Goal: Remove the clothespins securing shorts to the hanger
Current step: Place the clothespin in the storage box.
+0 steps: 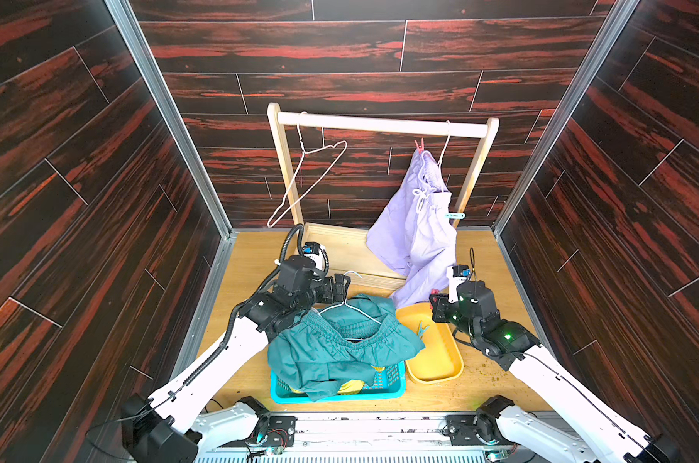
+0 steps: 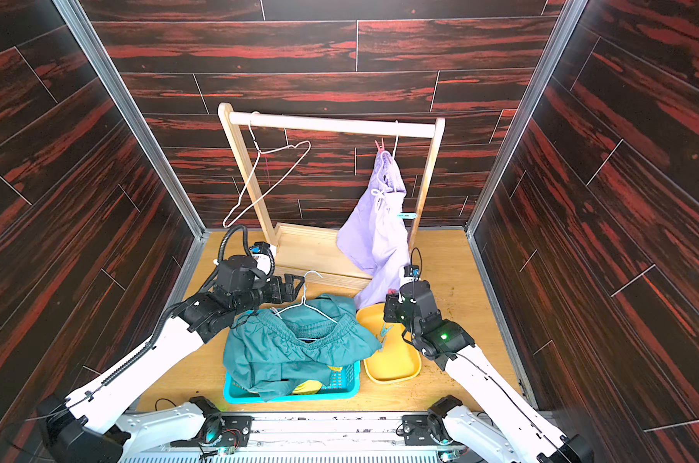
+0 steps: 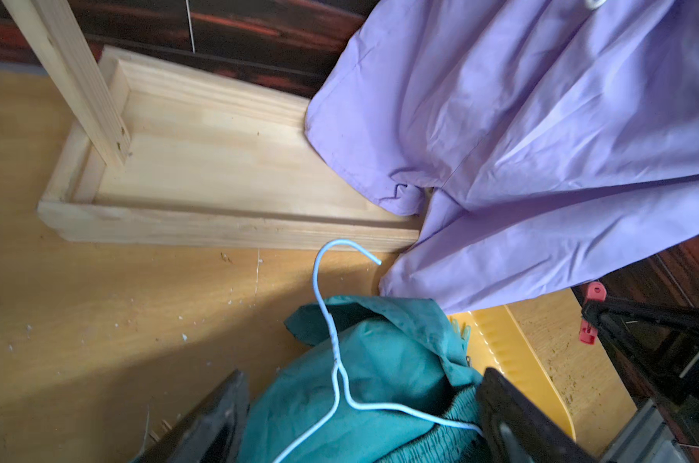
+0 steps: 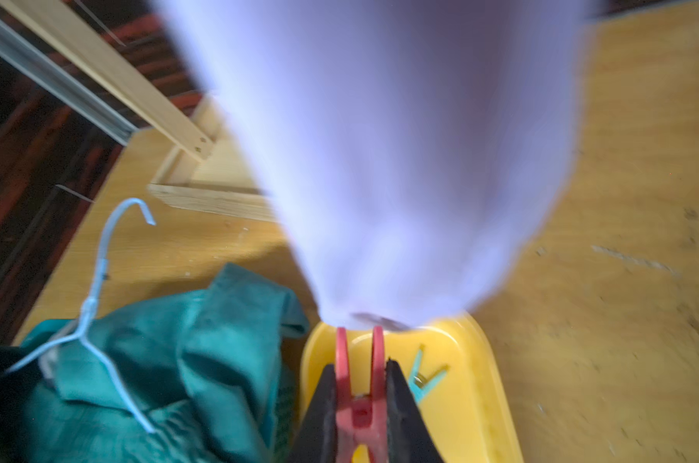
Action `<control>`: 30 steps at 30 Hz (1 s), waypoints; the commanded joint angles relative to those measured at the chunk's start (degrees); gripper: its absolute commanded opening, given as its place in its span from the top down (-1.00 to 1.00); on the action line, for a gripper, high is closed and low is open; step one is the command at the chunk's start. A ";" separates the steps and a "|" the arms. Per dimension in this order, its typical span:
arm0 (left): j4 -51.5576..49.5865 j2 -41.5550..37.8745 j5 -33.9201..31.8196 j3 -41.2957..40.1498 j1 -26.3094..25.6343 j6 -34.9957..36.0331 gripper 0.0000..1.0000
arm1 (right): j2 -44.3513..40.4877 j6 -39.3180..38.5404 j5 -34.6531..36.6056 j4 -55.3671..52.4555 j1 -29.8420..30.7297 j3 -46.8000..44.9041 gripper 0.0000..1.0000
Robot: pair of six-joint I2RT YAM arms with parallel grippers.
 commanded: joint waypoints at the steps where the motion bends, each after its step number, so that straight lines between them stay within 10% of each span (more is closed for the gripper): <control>1: -1.13 0.59 -0.01 1.32 0.19 -4.73 -0.81 | -2.47 2.95 3.00 -3.40 0.25 -2.34 0.77; 30: -8.40 16.29 -6.00 7.82 -1.90 -4.19 -0.56 | 4.53 6.77 0.81 7.72 0.31 -16.96 0.67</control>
